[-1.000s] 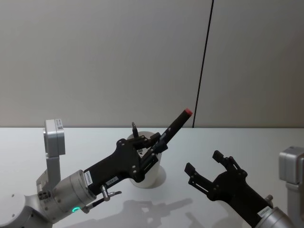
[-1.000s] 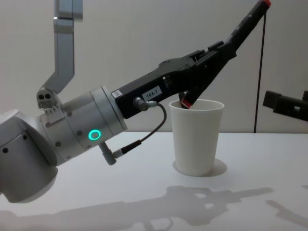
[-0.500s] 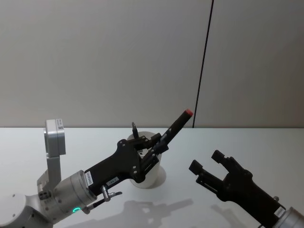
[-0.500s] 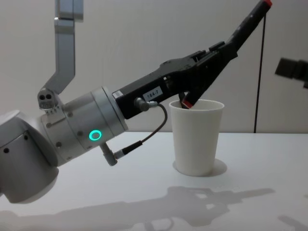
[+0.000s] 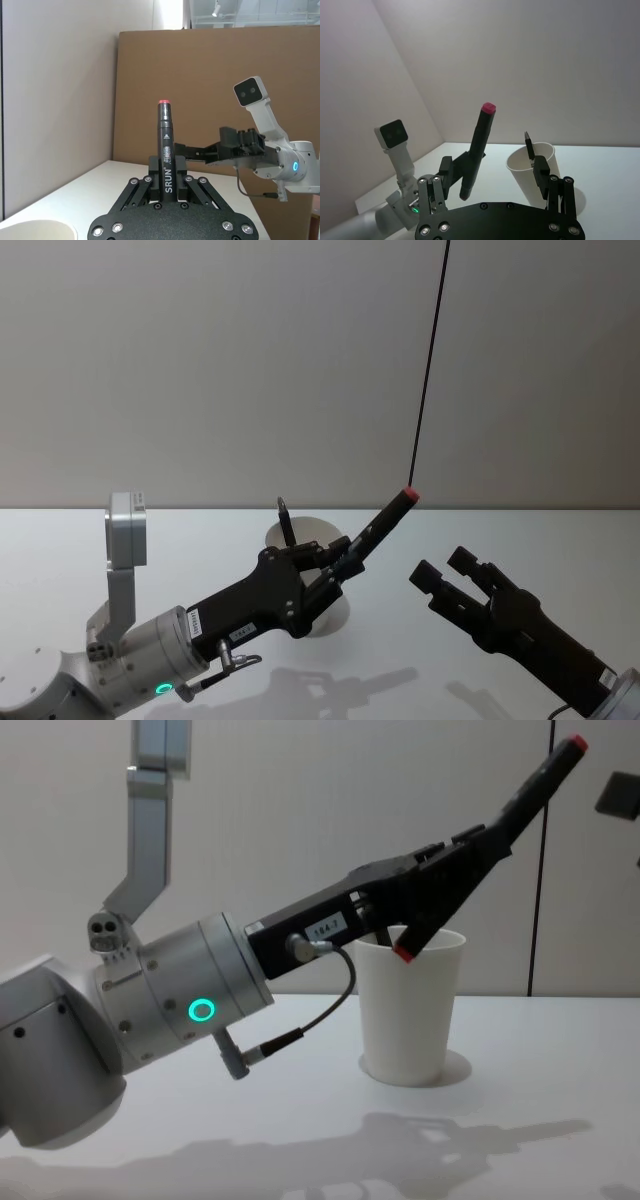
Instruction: Place the pen into the pen holder.
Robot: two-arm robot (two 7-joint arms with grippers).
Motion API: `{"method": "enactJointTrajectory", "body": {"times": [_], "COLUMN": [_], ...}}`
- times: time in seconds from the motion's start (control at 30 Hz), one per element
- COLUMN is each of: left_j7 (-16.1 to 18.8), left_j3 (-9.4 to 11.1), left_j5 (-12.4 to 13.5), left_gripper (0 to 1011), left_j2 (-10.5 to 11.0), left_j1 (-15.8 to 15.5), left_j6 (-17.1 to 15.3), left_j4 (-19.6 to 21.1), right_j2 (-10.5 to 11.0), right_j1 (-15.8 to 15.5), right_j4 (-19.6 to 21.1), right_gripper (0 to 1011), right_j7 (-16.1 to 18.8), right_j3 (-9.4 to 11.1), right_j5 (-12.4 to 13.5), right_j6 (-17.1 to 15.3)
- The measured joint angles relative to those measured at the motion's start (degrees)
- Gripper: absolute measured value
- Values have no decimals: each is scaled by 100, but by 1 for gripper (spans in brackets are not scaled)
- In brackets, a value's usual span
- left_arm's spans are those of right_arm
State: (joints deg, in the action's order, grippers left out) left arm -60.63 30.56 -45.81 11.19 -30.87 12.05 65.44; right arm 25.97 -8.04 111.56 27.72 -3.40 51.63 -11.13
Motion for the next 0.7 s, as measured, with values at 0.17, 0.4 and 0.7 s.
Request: {"method": "enactJointTrajectory", "body": {"times": [0.17,0.4,0.7], "left_j7": [-31,-47,125], "left_j3": [37,69,82], "left_j5": [-32,-58,8], "left_gripper": [182,182,182], "left_j2": [15,34,86], "left_j1": [-15,-25,-6], "left_j6": [-84,-135,-62], "left_j4": [-11,-19,41], "right_j2": [9,21,23], "right_j1": [-11,-17,-14], "right_j4": [37,76,98], "right_gripper": [1001,1001,1001], "right_j7": [5,-21,-113], "right_j3": [6,-2,-40], "right_j5": [112,202,231], "right_j6": [-46,-70,-65]}}
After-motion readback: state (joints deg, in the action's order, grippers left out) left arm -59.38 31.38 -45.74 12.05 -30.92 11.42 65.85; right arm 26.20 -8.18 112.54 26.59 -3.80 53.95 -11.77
